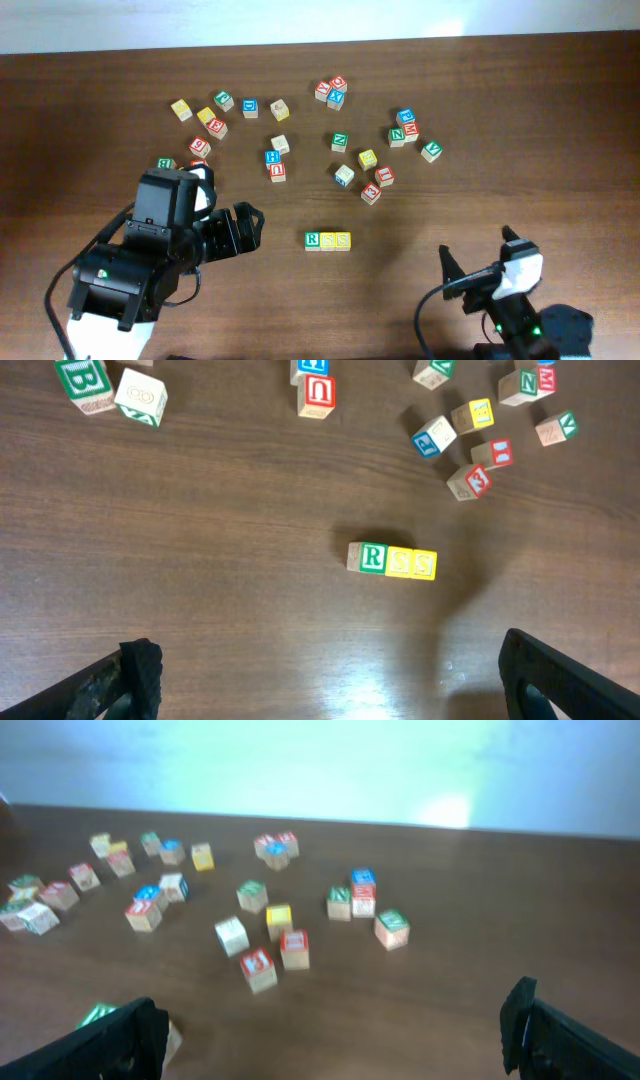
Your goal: Spell out RSS
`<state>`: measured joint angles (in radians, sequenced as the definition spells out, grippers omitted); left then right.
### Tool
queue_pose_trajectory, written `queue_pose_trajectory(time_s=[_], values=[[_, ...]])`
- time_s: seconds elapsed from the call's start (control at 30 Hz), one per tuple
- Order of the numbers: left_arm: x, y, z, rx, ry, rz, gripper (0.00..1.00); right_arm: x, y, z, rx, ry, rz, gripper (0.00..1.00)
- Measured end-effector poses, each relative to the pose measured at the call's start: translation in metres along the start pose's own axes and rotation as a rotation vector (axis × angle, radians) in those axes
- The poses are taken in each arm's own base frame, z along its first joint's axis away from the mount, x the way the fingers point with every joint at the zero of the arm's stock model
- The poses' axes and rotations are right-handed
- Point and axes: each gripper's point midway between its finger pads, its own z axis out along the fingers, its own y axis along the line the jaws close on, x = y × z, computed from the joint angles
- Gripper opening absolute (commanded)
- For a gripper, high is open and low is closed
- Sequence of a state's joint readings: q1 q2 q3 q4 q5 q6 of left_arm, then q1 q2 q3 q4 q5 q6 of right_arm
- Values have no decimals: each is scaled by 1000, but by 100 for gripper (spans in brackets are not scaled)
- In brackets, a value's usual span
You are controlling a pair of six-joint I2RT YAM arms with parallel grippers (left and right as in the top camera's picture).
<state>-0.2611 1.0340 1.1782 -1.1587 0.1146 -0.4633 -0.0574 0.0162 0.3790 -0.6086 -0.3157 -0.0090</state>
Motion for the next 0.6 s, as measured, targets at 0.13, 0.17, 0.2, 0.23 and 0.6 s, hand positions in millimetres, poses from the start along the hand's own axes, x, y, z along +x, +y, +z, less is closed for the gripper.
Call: queue_pose_trajectory(time_s=[0.13,0.17,0.2,0.23,0.6], values=[[0,0,0,0,1,0,99,4,2,16,-33,-47,-24,98],[0,0,0,0,1,0,99,5,1,18,-33,-56,-34,98],[0,0,0,0,0,0,99,7,0,22,-32,-65,-45,98],[0,0,0,0,1,0,99,8,-1,23,-31,-72,-57,98],[0,0,0,0,1,0,99,36,-28,45,90,-81,-131,98]])
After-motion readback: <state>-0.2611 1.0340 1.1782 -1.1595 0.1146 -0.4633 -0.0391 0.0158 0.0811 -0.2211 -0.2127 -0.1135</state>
